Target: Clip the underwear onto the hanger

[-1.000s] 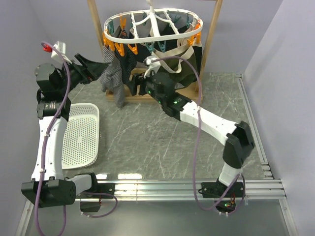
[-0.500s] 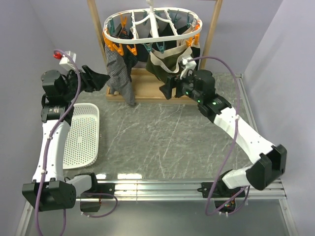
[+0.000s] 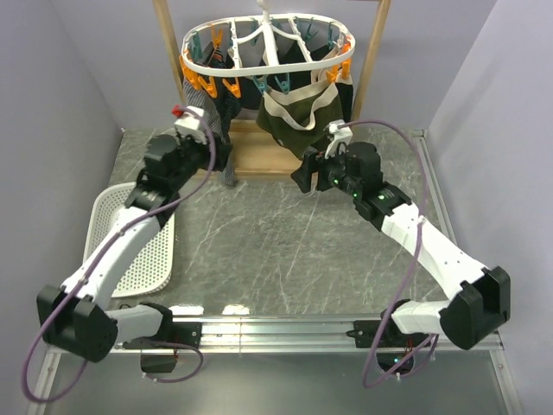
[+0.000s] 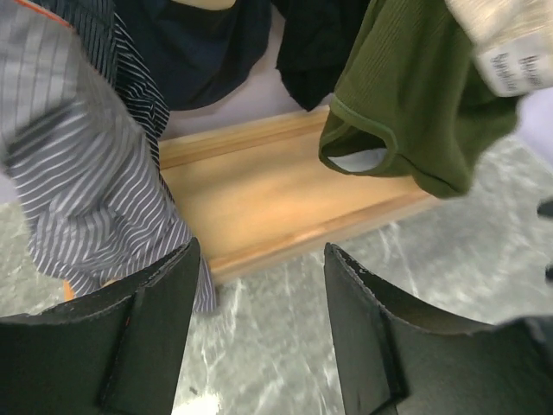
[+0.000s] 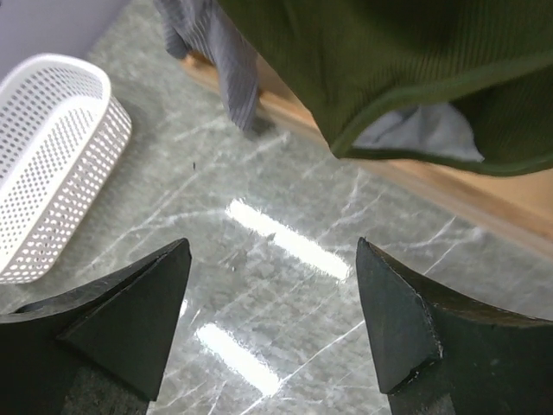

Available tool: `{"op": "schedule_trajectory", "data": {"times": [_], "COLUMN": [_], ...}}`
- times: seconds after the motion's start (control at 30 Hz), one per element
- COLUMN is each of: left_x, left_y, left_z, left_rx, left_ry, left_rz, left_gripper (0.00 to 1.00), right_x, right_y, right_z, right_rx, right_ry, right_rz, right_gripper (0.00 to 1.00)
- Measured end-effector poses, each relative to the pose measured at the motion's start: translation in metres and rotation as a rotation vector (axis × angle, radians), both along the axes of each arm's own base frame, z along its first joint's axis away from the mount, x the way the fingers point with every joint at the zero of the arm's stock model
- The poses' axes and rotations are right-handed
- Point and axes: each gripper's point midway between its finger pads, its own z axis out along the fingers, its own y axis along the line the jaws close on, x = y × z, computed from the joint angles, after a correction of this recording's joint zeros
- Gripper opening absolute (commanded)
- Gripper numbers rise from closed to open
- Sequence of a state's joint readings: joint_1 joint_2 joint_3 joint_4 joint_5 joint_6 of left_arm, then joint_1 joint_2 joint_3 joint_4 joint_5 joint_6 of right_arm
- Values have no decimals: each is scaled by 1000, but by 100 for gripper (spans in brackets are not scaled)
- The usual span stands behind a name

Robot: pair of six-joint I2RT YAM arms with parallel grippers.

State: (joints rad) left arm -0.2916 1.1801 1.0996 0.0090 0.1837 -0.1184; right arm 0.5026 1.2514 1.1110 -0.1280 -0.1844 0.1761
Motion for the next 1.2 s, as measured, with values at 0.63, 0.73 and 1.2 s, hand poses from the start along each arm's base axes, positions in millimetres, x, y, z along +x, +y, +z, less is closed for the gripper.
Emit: {"op": "schedule_trajectory", "data": {"times": [0.63, 0.73, 1.2], "left_x": [114, 122, 152], "left_y": [28, 32, 63], "left_z": [-58, -56, -96], "left_rx": [5, -15, 15], "left_ry": [15, -19, 26], "left_rz": [600, 642, 720], "left_gripper": [65, 64, 3], "right_x": [29, 28, 22], "right_y": [29, 31, 55], "right_z": [-36, -36, -30], "right_rx": [53, 55, 61], "right_ry": [143, 144, 129], "right_rz": [-6, 0, 74], "right_gripper": [76, 76, 72]}}
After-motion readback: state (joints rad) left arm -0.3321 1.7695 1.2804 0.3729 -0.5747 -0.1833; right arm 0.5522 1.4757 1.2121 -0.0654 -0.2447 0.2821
